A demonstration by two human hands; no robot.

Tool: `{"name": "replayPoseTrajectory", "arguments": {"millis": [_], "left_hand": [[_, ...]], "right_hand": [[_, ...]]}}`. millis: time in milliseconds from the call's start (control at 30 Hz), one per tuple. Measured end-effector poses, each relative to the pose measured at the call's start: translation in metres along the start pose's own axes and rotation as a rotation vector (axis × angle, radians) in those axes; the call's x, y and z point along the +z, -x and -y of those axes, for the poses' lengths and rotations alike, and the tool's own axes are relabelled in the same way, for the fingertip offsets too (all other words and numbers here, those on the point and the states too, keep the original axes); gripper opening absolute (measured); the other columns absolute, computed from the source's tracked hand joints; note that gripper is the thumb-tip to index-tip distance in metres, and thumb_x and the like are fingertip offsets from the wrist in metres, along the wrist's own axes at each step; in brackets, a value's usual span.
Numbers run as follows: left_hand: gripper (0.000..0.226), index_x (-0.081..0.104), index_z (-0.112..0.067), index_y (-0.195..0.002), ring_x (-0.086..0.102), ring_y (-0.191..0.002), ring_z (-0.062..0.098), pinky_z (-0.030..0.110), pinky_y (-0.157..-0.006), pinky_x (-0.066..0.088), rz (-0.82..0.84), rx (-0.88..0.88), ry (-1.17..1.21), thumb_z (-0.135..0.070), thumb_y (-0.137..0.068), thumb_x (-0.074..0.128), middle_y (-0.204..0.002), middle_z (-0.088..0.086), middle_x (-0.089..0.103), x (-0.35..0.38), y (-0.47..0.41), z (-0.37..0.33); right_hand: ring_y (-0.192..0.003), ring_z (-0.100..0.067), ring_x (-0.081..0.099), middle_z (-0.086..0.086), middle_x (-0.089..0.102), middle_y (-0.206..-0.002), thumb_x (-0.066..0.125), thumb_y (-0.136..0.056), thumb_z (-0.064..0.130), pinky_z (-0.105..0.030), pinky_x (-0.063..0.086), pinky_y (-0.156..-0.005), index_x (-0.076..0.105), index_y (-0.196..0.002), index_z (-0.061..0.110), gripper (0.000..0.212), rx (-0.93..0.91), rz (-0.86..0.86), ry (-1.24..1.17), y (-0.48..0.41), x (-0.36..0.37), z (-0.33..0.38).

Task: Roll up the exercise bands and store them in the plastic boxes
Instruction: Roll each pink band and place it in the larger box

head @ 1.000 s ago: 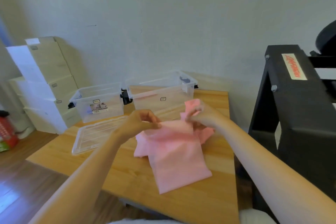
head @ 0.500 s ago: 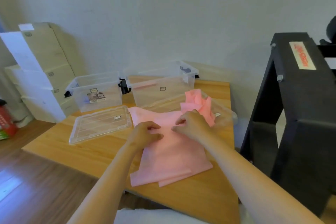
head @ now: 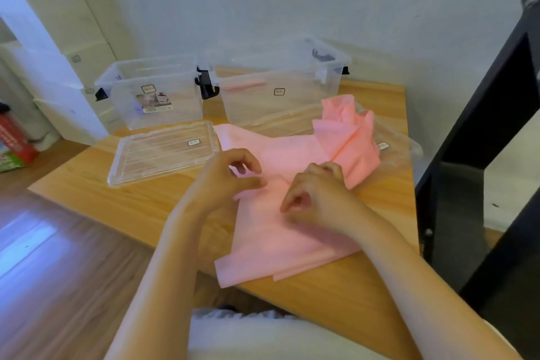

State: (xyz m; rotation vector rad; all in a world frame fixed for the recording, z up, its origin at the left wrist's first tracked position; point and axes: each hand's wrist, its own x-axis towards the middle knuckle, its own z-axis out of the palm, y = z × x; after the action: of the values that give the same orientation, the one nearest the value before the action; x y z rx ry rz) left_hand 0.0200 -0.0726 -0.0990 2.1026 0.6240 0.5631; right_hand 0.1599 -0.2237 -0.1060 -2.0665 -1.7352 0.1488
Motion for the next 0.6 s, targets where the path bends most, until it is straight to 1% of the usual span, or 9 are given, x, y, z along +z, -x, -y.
{"name": "replayPoseTrajectory", "arguments": {"millis": [67,133,233,333,433,500,533,600], "left_hand": [[0.019,0.070,-0.019,-0.072,0.048,-0.061,0.003,0.015,-0.061,0.038,0.103,-0.030,-0.015,-0.012,-0.069,0.087,-0.070,-0.011,0.062,-0.006,0.013,-0.005],[0.017,0.073,-0.016,-0.074,0.048,-0.059,0.002,0.015,-0.060,0.039,0.217,-0.092,-0.057,-0.013,-0.067,0.088,-0.063,-0.012,0.060,-0.008,0.027,-0.008],[0.020,0.074,-0.019,-0.074,0.049,-0.054,0.000,0.011,-0.056,0.039,0.331,-0.197,-0.241,-0.019,-0.062,0.090,-0.056,-0.014,0.056,-0.004,0.046,-0.009],[0.024,0.072,-0.026,-0.075,0.050,-0.057,-0.001,0.014,-0.060,0.040,0.384,-0.242,-0.370,-0.025,-0.060,0.091,-0.065,-0.013,0.057,0.004,0.057,-0.006],[0.024,0.070,-0.023,-0.075,0.050,-0.059,0.002,0.014,-0.060,0.040,0.374,-0.257,-0.387,-0.021,-0.063,0.090,-0.068,-0.010,0.056,0.007,0.058,-0.007],[0.021,0.069,-0.022,-0.071,0.048,-0.056,-0.001,0.012,-0.057,0.038,0.396,-0.256,-0.392,-0.019,-0.065,0.089,-0.065,-0.011,0.055,0.008,0.057,-0.008],[0.021,0.068,-0.022,-0.068,0.047,-0.053,-0.002,0.011,-0.056,0.037,0.411,-0.251,-0.390,-0.018,-0.066,0.088,-0.063,-0.012,0.055,0.009,0.057,-0.008],[0.021,0.067,-0.022,-0.065,0.046,-0.051,-0.002,0.011,-0.055,0.036,0.428,-0.238,-0.383,-0.015,-0.068,0.086,-0.058,-0.014,0.052,0.009,0.058,-0.008]], "right_hand": [[-0.096,-0.001,0.036,0.020,0.057,-0.085,0.075,-0.063,0.046,-0.030,0.012,-0.099,0.073,-0.082,0.038,0.020,-0.005,0.056,-0.041,0.002,-0.002,-0.002],[-0.097,-0.001,0.033,0.024,0.049,-0.083,0.069,-0.055,0.052,-0.027,0.010,-0.099,0.073,-0.084,0.039,0.032,-0.016,0.083,-0.010,0.006,-0.002,-0.005],[-0.101,-0.007,0.032,0.022,0.043,-0.086,0.078,-0.062,0.049,-0.026,0.011,-0.096,0.071,-0.095,0.039,0.035,-0.015,0.100,0.131,0.014,0.000,-0.008],[-0.107,-0.011,0.033,0.018,0.048,-0.100,0.076,-0.066,0.051,-0.027,0.010,-0.092,0.069,-0.100,0.041,0.037,0.010,0.091,0.207,0.021,0.004,-0.008],[-0.109,-0.011,0.034,0.016,0.052,-0.101,0.076,-0.067,0.050,-0.024,0.009,-0.087,0.068,-0.089,0.039,0.026,0.008,0.058,0.193,0.024,0.008,-0.007],[-0.108,-0.010,0.035,0.015,0.054,-0.100,0.076,-0.067,0.047,-0.022,0.009,-0.085,0.064,-0.077,0.040,0.018,0.008,0.049,0.168,0.025,0.009,-0.008],[-0.107,-0.010,0.035,0.014,0.054,-0.099,0.077,-0.067,0.046,-0.022,0.009,-0.084,0.060,-0.072,0.040,0.018,0.008,0.052,0.162,0.026,0.009,-0.008],[-0.108,-0.010,0.036,0.014,0.055,-0.100,0.076,-0.068,0.044,-0.021,0.008,-0.085,0.058,-0.072,0.039,0.019,0.004,0.045,0.156,0.027,0.011,-0.007]]}}
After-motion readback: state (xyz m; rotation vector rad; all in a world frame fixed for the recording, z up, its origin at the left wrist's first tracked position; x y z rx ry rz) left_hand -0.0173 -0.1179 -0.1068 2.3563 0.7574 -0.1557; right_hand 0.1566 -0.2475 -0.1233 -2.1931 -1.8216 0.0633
